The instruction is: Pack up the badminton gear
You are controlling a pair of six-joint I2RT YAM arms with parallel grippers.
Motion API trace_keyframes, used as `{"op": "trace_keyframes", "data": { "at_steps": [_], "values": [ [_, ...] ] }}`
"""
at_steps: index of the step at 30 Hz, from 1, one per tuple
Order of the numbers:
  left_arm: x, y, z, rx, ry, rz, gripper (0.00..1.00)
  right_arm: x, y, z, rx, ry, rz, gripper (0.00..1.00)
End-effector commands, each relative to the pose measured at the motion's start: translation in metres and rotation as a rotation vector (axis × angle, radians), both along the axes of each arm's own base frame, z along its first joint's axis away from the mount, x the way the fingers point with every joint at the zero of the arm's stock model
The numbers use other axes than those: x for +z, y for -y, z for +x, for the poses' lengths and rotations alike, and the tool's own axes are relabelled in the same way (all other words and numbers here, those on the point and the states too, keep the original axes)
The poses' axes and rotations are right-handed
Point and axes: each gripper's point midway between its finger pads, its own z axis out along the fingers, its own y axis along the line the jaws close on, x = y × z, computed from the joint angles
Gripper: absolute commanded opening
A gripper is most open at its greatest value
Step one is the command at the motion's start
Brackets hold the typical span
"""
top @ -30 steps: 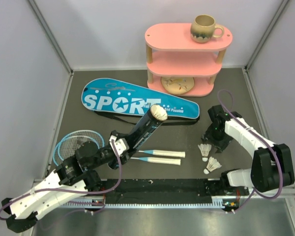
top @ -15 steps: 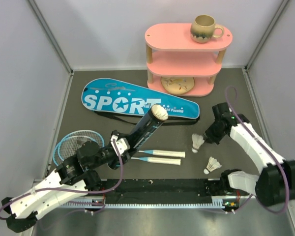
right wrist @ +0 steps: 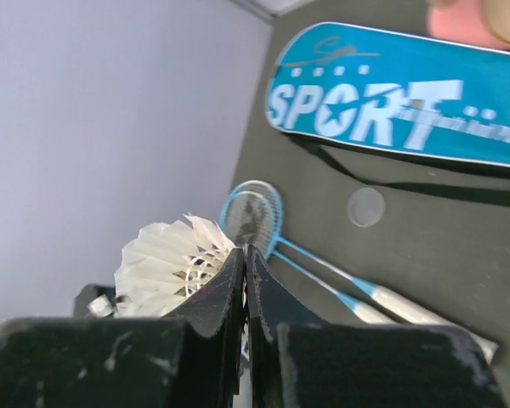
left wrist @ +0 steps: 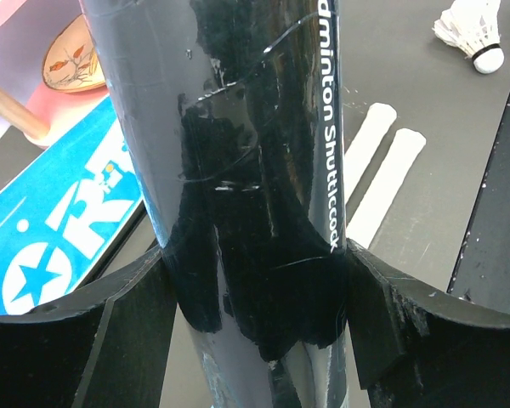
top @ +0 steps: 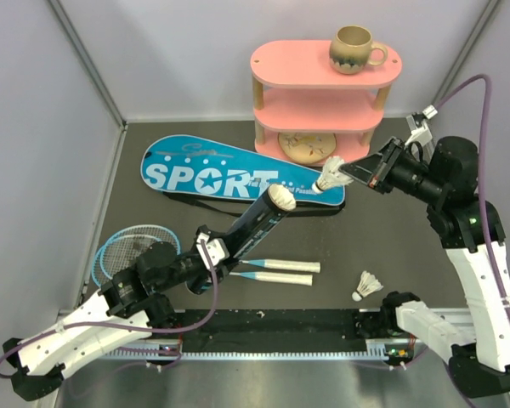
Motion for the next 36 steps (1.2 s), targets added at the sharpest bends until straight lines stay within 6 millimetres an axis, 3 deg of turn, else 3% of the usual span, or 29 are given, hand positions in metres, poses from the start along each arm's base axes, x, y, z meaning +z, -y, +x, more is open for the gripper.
{"op": "trace_keyframes", "data": {
  "at_steps": [1,7,14,18,24,25,28,36],
  "values": [
    [0.037,0.008,0.001,-0.023,0.070,-0.111,0.04,0.042,-0.029,-0.019,0.216,0.106,0.099,0.00],
    [0.035,0.010,0.001,-0.030,0.066,-0.101,0.04,0.055,-0.066,-0.028,0.337,0.130,0.137,0.00],
    [0.036,0.008,0.000,-0.026,0.067,-0.107,0.04,0.039,-0.094,-0.033,0.388,0.107,0.112,0.00],
    [0.036,0.008,0.000,-0.025,0.068,-0.108,0.04,0.035,-0.092,-0.029,0.363,0.113,0.090,0.00],
    [0.035,0.006,0.003,-0.005,0.070,-0.100,0.04,0.078,-0.066,-0.028,0.246,0.243,0.013,0.00],
    [0.035,0.006,0.004,-0.002,0.070,-0.100,0.04,0.094,-0.060,-0.031,0.230,0.291,0.003,0.00],
    [0.036,0.005,0.005,0.006,0.070,-0.100,0.03,0.104,-0.056,-0.035,0.220,0.304,0.007,0.00],
    [0.034,0.007,0.004,-0.004,0.066,-0.091,0.03,0.066,-0.099,-0.042,0.366,0.206,0.048,0.00]
  ]
}}
